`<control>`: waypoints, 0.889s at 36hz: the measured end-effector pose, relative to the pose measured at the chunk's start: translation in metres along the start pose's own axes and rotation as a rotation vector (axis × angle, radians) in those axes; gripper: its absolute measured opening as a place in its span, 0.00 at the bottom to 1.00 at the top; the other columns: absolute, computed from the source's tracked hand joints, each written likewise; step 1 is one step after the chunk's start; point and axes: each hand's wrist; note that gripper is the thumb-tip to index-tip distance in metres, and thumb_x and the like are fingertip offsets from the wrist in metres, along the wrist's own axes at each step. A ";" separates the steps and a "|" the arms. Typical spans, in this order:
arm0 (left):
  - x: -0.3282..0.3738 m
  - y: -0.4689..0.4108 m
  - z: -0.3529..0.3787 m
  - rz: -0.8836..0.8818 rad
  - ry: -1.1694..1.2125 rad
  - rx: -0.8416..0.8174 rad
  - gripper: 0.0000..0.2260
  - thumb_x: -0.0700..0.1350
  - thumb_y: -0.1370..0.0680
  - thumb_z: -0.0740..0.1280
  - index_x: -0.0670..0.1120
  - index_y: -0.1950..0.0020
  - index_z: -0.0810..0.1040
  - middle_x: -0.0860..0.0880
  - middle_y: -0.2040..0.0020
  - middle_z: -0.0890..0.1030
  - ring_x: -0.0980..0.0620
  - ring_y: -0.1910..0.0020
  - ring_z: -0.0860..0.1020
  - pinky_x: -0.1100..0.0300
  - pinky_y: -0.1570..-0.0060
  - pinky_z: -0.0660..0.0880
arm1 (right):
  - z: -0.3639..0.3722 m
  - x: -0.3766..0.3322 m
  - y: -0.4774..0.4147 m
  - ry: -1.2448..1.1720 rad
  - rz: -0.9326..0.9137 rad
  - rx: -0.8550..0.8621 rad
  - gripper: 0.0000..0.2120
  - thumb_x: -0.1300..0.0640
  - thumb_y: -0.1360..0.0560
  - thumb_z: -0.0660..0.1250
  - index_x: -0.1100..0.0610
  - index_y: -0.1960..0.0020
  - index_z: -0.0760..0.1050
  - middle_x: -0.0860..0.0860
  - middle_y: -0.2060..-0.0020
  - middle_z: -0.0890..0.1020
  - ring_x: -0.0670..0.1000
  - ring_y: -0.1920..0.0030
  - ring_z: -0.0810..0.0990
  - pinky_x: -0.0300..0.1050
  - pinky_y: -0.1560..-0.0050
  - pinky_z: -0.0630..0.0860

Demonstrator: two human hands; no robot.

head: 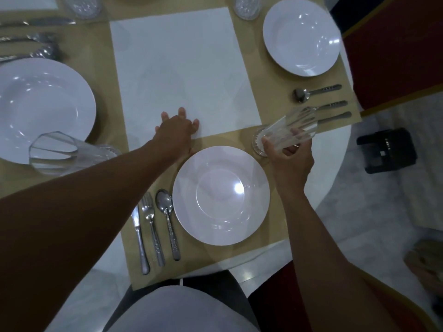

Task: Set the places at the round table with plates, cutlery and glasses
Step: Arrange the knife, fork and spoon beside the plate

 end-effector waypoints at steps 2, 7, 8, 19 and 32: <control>0.000 0.001 -0.001 -0.003 -0.009 0.000 0.37 0.49 0.24 0.72 0.55 0.20 0.55 0.44 0.19 0.44 0.30 0.24 0.49 0.38 0.29 0.61 | 0.000 0.000 -0.001 0.007 -0.013 -0.006 0.33 0.39 0.39 0.82 0.43 0.39 0.72 0.43 0.43 0.82 0.37 0.52 0.84 0.35 0.52 0.82; 0.000 0.004 0.000 0.001 -0.040 0.019 0.36 0.50 0.23 0.70 0.55 0.20 0.54 0.44 0.19 0.45 0.31 0.24 0.50 0.39 0.29 0.63 | -0.001 0.000 -0.003 0.007 -0.020 -0.026 0.33 0.39 0.39 0.82 0.44 0.39 0.72 0.45 0.43 0.82 0.44 0.50 0.85 0.41 0.51 0.84; 0.000 0.005 -0.001 0.004 -0.047 0.019 0.36 0.51 0.23 0.70 0.55 0.20 0.54 0.44 0.19 0.45 0.31 0.24 0.50 0.39 0.29 0.63 | -0.001 0.000 -0.003 0.005 -0.021 -0.030 0.34 0.39 0.39 0.82 0.44 0.39 0.71 0.46 0.43 0.82 0.45 0.50 0.85 0.40 0.52 0.84; -0.003 0.013 -0.004 0.025 -0.013 0.029 0.37 0.53 0.25 0.71 0.56 0.20 0.55 0.45 0.20 0.48 0.35 0.24 0.54 0.45 0.29 0.64 | -0.004 -0.007 -0.003 -0.001 -0.048 -0.072 0.32 0.39 0.40 0.82 0.44 0.43 0.69 0.43 0.47 0.81 0.42 0.53 0.84 0.27 0.61 0.76; -0.015 0.055 0.000 -0.032 0.334 0.352 0.20 0.54 0.20 0.64 0.51 0.29 0.73 0.46 0.35 0.77 0.44 0.32 0.70 0.48 0.33 0.67 | -0.036 0.037 0.056 0.117 0.121 -0.111 0.33 0.39 0.28 0.73 0.48 0.27 0.68 0.45 0.44 0.81 0.43 0.47 0.81 0.36 0.51 0.77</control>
Point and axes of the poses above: each hand's wrist, its own y-axis away from the middle knuckle, its own z-axis out of the palm, x = y × z
